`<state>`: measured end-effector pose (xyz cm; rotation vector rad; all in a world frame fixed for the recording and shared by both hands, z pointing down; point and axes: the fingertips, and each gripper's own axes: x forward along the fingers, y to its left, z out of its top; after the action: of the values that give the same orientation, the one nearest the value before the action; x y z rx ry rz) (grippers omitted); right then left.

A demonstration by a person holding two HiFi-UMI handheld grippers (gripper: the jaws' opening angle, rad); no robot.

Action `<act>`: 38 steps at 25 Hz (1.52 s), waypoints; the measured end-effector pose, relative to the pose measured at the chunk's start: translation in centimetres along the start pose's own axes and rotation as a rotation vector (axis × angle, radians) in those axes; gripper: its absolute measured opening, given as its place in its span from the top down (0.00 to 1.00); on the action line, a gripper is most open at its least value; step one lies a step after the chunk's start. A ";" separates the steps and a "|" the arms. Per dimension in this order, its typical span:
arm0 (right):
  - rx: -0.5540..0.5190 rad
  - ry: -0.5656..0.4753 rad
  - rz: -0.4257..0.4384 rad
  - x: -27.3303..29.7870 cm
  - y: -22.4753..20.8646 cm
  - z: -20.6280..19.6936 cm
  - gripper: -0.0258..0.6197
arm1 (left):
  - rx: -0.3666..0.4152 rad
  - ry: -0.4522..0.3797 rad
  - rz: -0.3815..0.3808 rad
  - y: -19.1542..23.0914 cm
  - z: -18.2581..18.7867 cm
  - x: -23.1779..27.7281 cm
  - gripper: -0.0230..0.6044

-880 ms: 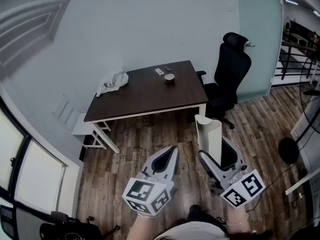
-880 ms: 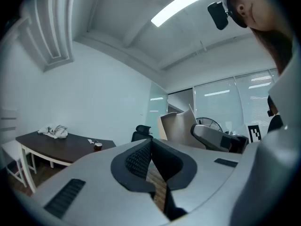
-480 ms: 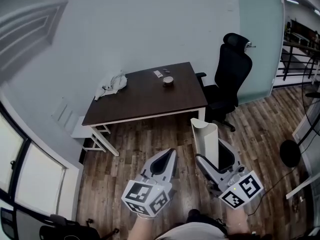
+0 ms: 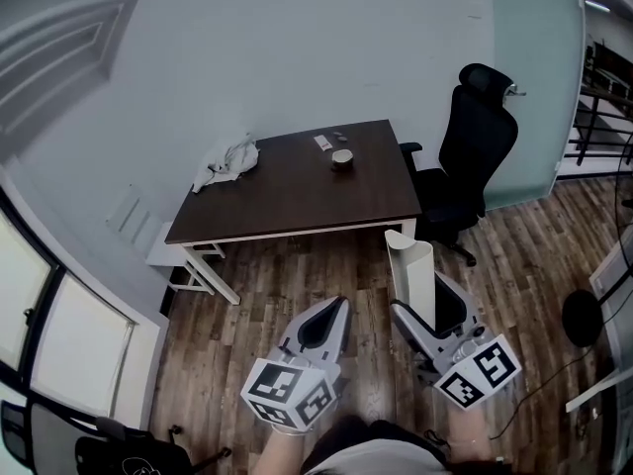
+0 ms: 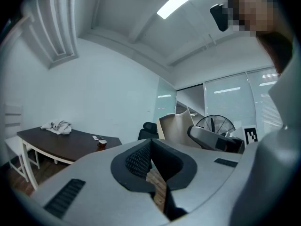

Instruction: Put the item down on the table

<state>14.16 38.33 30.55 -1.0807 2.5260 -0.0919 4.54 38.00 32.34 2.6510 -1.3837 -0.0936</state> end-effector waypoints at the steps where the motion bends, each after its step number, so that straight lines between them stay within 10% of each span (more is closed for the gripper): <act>1: 0.002 0.005 0.000 0.3 -0.5 -0.2 0.48 | -0.002 0.001 0.004 0.3 -0.1 0.5 0.93; 38: 0.028 0.060 -0.045 33.4 -18.4 -7.7 0.47 | -0.031 -0.004 -0.060 29.3 5.9 23.8 0.93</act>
<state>2.86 1.15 30.63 -1.1407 2.5454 -0.1734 -6.32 1.40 31.57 2.6685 -1.2933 -0.1266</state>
